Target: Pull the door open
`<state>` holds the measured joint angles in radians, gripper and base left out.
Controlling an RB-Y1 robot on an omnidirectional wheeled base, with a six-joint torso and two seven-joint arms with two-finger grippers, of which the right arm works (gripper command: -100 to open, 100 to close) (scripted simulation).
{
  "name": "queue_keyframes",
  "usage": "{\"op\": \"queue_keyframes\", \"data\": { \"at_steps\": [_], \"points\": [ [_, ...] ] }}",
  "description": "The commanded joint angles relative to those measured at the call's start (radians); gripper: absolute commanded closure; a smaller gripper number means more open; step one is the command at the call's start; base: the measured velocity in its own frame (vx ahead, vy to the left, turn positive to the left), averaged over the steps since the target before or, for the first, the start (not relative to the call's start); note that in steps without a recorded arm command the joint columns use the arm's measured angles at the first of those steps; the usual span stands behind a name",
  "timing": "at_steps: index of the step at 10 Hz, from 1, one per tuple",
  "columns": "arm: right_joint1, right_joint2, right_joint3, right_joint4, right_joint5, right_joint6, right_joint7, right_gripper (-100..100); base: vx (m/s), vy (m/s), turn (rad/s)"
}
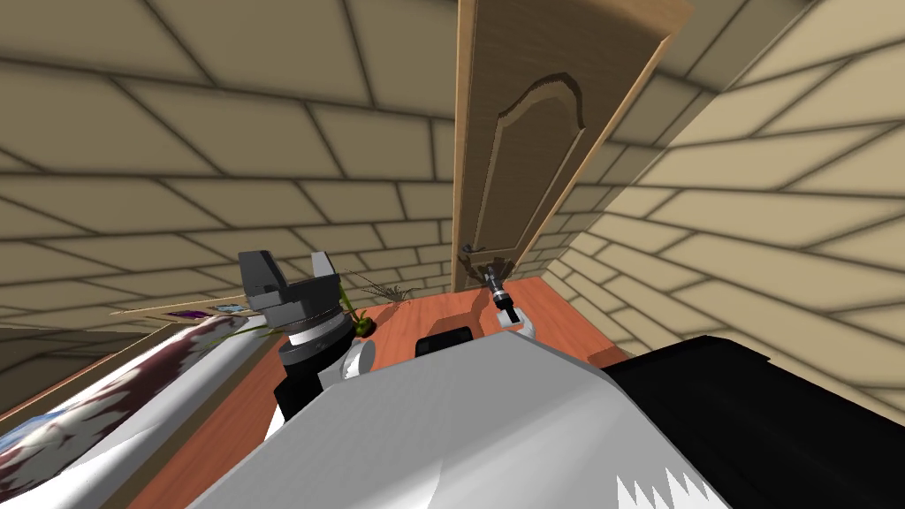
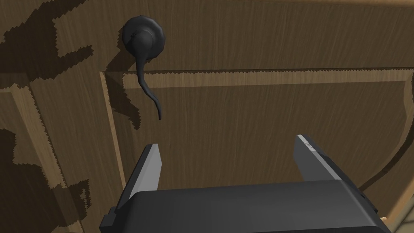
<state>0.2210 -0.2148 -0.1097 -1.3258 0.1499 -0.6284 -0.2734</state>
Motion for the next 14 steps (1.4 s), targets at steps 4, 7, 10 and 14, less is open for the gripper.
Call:
{"op": "queue_keyframes", "data": {
  "at_steps": [4, 7, 10, 14],
  "points": [
    [-0.029, -0.017, -0.007, 0.09, 0.016, -0.013, -0.021, -100, 0.092, 0.001, 0.002],
    [-0.053, -0.031, -0.013, 0.163, 0.028, -0.024, -0.038, -100, 0.135, 0.005, 0.001],
    [-0.074, -0.042, -0.018, 0.223, 0.037, -0.034, -0.051, -100, 0.125, 0.007, 0.001],
    [-0.099, -0.056, -0.024, 0.296, 0.049, -0.046, -0.068, -100, 0.131, -0.001, 0.0]
  ]
}}
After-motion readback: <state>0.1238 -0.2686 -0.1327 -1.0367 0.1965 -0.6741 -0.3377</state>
